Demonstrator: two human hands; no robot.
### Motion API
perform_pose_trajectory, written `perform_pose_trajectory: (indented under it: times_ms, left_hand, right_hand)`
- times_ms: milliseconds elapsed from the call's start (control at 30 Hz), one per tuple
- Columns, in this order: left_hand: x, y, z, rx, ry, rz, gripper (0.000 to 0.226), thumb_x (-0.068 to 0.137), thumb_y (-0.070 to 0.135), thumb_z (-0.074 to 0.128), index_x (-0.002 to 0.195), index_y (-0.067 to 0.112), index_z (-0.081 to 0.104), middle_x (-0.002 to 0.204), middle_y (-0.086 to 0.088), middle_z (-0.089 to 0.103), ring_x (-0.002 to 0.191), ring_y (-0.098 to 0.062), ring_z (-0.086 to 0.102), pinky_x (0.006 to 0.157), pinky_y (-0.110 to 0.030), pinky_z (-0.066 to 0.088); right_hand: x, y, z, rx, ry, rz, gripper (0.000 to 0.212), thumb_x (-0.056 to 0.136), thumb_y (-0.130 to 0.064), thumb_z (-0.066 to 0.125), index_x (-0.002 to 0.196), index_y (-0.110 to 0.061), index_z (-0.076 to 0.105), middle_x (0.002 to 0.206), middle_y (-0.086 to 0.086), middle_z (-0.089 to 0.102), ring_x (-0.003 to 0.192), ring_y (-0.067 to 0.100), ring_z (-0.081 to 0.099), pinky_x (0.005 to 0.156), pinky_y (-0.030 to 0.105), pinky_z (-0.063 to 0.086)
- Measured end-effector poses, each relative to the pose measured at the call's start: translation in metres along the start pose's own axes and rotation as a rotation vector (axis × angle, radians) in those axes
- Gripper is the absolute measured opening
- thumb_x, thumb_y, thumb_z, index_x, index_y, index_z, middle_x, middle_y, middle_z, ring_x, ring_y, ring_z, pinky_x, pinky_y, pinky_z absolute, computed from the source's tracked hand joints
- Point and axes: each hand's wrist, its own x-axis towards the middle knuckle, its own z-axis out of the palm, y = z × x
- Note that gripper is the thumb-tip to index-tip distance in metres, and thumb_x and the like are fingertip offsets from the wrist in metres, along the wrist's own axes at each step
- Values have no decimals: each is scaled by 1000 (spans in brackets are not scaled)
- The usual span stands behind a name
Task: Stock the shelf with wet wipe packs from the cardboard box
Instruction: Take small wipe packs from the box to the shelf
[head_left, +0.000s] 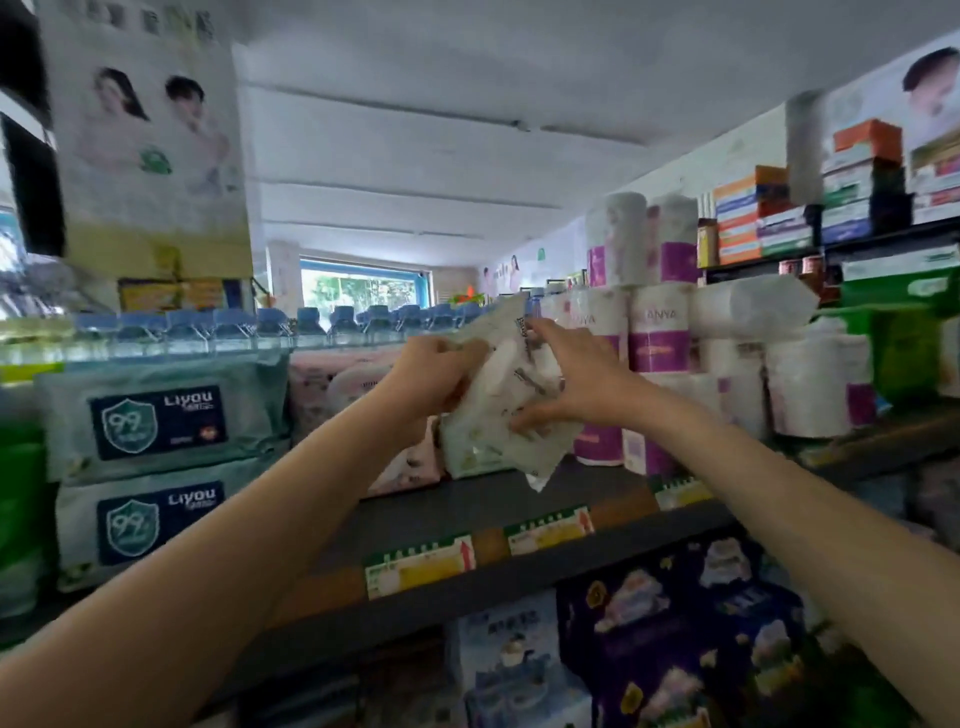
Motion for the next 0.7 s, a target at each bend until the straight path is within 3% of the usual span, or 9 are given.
perform_pose_trajectory:
  times_ms: [133, 267, 367, 467, 567, 700]
  left_hand:
    - [35, 1, 3, 73, -12, -14, 21, 92, 19, 54, 74, 8, 53, 63, -4, 51, 52, -13, 50, 49, -24, 45]
    - [65, -21, -3, 12, -124, -213, 13, 95, 20, 49, 96, 8, 55, 84, -5, 57, 70, -14, 56, 66, -26, 50]
    - [84, -41, -9, -40, -118, -298, 15, 96, 19, 46, 106, 11, 54, 82, -2, 57, 60, -10, 55, 62, -22, 51]
    - [99, -66, -5, -93, -48, -358, 24, 95, 16, 49, 118, 9, 54, 102, -6, 61, 80, -17, 60, 68, -25, 54]
    - [112, -97, 5, -76, 39, -381, 32, 91, 0, 51, 122, 3, 46, 121, -13, 55, 103, -24, 60, 70, -28, 57]
    - [122, -127, 8, 146, -123, -453, 39, 85, -9, 53, 121, 5, 51, 122, -13, 61, 105, -24, 63, 71, -27, 59]
  right_hand:
    - [31, 34, 18, 370, -168, -6, 75, 71, -27, 79, 133, -23, 37, 122, -4, 56, 112, 15, 55, 84, 19, 47]
    - [60, 73, 42, 657, -313, 74, 49, 76, -18, 73, 118, -19, 49, 112, 2, 65, 102, 20, 65, 87, 37, 55]
    - [86, 87, 64, 805, -330, 159, 41, 78, -15, 71, 113, -15, 50, 104, 4, 66, 92, 20, 67, 79, 33, 57]
    - [107, 95, 90, 949, -303, 309, 35, 81, -12, 69, 110, -9, 50, 102, 8, 65, 88, 20, 65, 74, 33, 57]
    - [117, 101, 113, 804, -369, 325, 42, 76, -18, 74, 112, -8, 54, 111, 9, 66, 100, 23, 64, 90, 42, 52]
    - [118, 108, 117, 377, -515, 268, 47, 77, -27, 74, 118, -10, 58, 120, 3, 63, 112, 20, 58, 102, 34, 44]
